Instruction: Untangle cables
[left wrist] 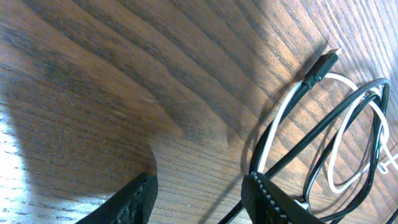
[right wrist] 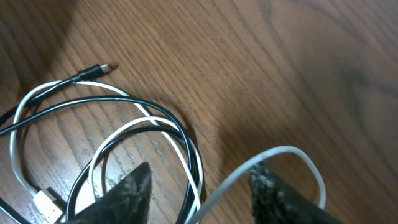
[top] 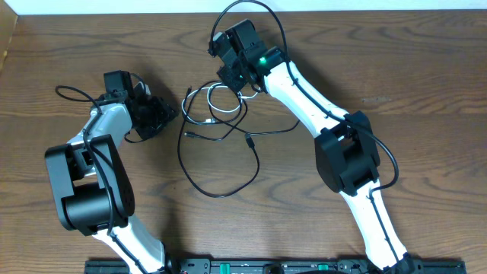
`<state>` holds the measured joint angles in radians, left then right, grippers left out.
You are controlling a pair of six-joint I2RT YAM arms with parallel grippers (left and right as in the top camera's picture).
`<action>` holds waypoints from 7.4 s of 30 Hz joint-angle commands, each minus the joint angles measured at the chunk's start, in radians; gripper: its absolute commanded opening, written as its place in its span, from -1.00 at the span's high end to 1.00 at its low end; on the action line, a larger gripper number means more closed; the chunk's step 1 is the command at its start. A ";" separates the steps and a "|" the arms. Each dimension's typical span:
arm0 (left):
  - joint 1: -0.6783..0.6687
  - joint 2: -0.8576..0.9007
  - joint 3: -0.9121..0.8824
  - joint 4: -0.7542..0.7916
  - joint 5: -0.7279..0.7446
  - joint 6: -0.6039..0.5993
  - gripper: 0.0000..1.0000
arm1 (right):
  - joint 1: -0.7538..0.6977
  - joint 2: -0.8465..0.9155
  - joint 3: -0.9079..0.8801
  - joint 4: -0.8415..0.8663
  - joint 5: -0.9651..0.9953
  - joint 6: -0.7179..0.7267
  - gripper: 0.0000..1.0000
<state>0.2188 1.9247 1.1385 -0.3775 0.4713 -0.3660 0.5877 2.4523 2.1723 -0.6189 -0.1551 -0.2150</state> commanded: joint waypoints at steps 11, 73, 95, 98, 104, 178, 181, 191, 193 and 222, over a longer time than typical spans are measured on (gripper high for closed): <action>-0.006 0.040 -0.019 -0.014 -0.008 -0.006 -0.01 | -0.022 -0.106 -0.005 -0.025 -0.087 0.071 -0.25; -0.006 0.040 -0.019 -0.014 -0.008 -0.013 -0.01 | -0.013 0.153 -0.008 0.000 -0.096 -0.248 0.89; -0.006 -0.013 -0.018 -0.030 -0.009 0.015 -0.01 | -0.018 -0.134 0.005 -0.138 -0.286 -0.171 0.17; -0.006 -0.014 -0.018 -0.036 -0.025 0.014 -0.01 | -0.006 -0.124 0.005 -0.183 -0.292 -0.171 -0.10; -0.006 -0.014 -0.018 -0.075 -0.196 -0.069 -0.25 | 0.038 -0.093 -0.014 -0.234 -0.314 -0.144 0.12; -0.006 -0.018 -0.018 -0.040 -0.014 0.018 -0.45 | -0.100 -0.401 -0.039 0.341 -1.105 0.192 0.98; -0.006 -0.018 -0.018 -0.040 -0.014 0.018 -0.45 | -0.096 -0.412 -0.039 0.338 -0.995 0.206 0.98; 0.076 -0.082 -0.017 -0.046 0.543 0.336 -0.54 | -0.093 -0.410 -0.039 0.248 -0.966 0.244 0.98; 0.103 -0.083 -0.017 -0.071 0.724 0.449 -0.57 | -0.093 -0.410 -0.039 0.247 -0.966 0.244 0.98; 0.020 -0.083 -0.023 0.344 0.843 0.339 -0.72 | -0.073 -0.410 -0.039 0.384 -1.181 0.472 0.98</action>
<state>0.2481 1.8645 1.1213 -0.0734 1.3231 0.0460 0.5072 2.0590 2.1258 -0.2413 -1.2793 0.1989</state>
